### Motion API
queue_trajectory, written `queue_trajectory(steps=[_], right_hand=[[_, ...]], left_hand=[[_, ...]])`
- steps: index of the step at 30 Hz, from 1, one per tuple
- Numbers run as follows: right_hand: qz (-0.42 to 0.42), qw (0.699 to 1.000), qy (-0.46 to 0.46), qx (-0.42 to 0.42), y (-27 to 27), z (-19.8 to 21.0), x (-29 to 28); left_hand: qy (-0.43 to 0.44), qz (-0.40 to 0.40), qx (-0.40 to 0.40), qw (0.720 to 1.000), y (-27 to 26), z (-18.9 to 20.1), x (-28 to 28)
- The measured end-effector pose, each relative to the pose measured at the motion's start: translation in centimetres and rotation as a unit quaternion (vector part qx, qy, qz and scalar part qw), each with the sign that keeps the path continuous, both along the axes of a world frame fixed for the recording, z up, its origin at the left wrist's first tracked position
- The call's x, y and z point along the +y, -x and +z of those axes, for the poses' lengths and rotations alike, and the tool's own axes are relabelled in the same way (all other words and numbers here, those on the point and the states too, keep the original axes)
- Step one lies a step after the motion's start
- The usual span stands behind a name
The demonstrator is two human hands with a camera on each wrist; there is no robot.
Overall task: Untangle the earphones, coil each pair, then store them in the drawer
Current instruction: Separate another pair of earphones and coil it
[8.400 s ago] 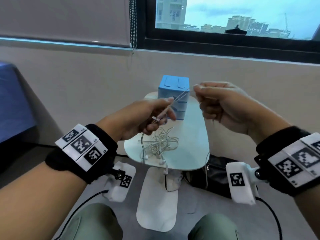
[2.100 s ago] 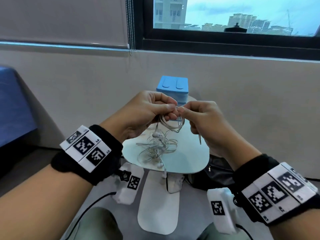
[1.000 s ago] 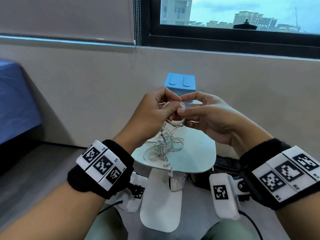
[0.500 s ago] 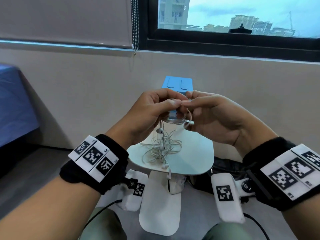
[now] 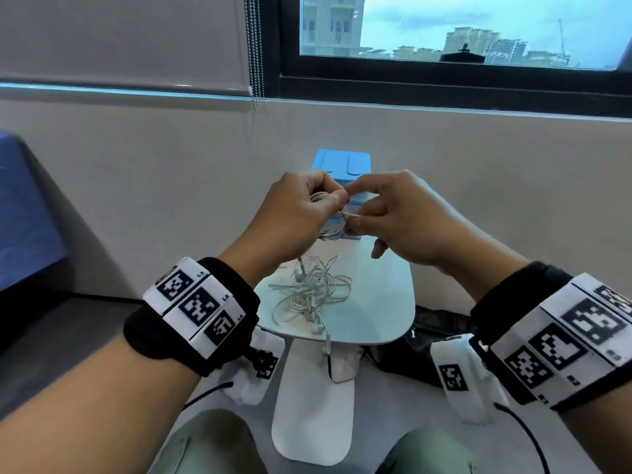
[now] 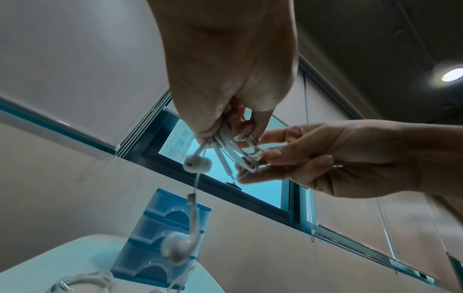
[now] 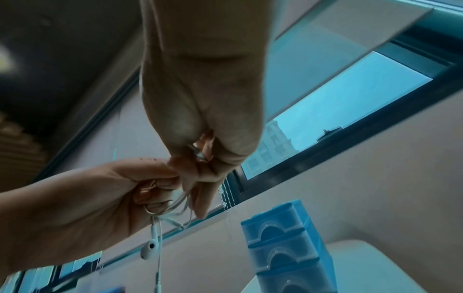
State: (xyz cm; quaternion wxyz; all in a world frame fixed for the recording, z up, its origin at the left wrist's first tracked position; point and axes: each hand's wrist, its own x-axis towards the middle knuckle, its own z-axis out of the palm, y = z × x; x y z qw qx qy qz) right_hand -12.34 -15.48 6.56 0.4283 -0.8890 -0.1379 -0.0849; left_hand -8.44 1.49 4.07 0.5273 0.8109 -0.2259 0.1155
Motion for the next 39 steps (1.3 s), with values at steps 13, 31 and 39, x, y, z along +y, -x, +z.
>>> queue_trajectory(steps=[13,31,39], right_hand=[[-0.162,0.933,0.268,-0.177,-1.5,1.4,-2.1],[0.036,0.898,-0.412,0.150,-0.7,-0.4,0.5],[0.035,0.870,-0.462,0.170,-0.4,0.5,0.7]], left_hand=[[0.140,-0.139,0.122,0.973,0.8,0.7,0.4],[0.130,-0.085,0.032,0.987,0.3,-0.3,0.0],[0.132,-0.101,0.018,0.986,0.4,0.6,0.3]])
